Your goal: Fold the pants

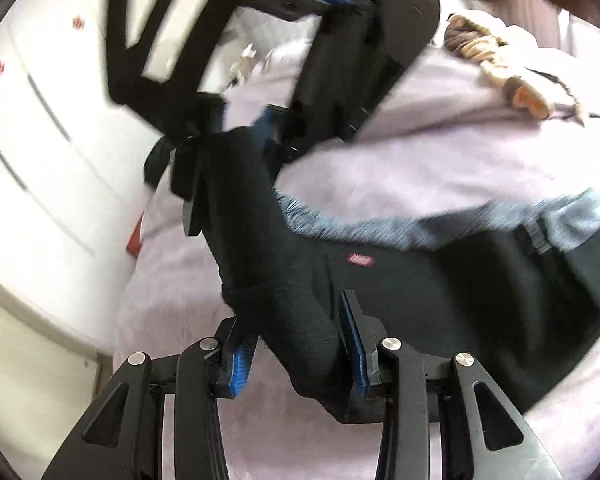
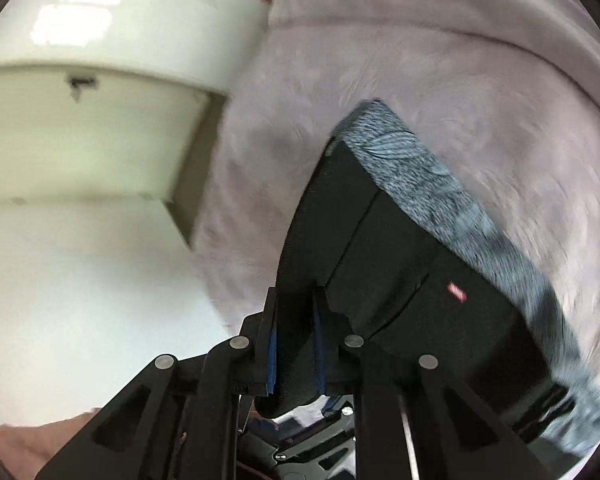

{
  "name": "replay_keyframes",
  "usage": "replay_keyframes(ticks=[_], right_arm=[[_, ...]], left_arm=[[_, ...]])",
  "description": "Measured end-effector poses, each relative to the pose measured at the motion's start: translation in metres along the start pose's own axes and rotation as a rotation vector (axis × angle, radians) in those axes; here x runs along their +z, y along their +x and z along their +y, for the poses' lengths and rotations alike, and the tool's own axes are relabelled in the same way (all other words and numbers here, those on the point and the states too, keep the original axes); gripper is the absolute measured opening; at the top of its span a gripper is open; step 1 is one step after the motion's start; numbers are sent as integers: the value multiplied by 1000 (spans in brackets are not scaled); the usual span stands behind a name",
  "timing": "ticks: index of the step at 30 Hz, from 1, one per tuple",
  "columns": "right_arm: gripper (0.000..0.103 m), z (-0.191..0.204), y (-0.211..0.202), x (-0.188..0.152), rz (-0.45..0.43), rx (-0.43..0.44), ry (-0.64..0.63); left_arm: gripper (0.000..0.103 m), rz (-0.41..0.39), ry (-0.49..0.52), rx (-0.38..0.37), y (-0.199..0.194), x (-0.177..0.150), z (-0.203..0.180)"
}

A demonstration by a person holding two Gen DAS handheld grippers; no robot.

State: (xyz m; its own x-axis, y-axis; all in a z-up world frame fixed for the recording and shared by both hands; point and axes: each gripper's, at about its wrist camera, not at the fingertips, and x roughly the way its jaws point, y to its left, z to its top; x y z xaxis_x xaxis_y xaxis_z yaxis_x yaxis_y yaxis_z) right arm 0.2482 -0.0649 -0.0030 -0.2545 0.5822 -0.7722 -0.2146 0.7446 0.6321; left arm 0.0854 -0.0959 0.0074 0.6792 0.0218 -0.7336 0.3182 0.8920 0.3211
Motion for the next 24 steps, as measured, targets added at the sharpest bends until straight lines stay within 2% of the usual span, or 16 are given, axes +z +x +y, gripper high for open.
replay_keyframes(ticks=[5,11,17,20,24], right_arm=[[16,-43,-85,-70,-208,185,80],[17,-109,-155,-170,-416,283,153],[16,-202,-175,-274,-576,388,306],[17,-248,-175,-309,-623,404,369],[17,-302,-154,-343,-644,410,464]], left_arm=[[40,-87,100,-51,-42,37,-50],[40,-147,273,-142,-74,60,-141],[40,-125,430,-224,-78,58,-238],[40,-107,519,-237,-69,48,-285],[40,-64,605,-244,-55,33,-322]])
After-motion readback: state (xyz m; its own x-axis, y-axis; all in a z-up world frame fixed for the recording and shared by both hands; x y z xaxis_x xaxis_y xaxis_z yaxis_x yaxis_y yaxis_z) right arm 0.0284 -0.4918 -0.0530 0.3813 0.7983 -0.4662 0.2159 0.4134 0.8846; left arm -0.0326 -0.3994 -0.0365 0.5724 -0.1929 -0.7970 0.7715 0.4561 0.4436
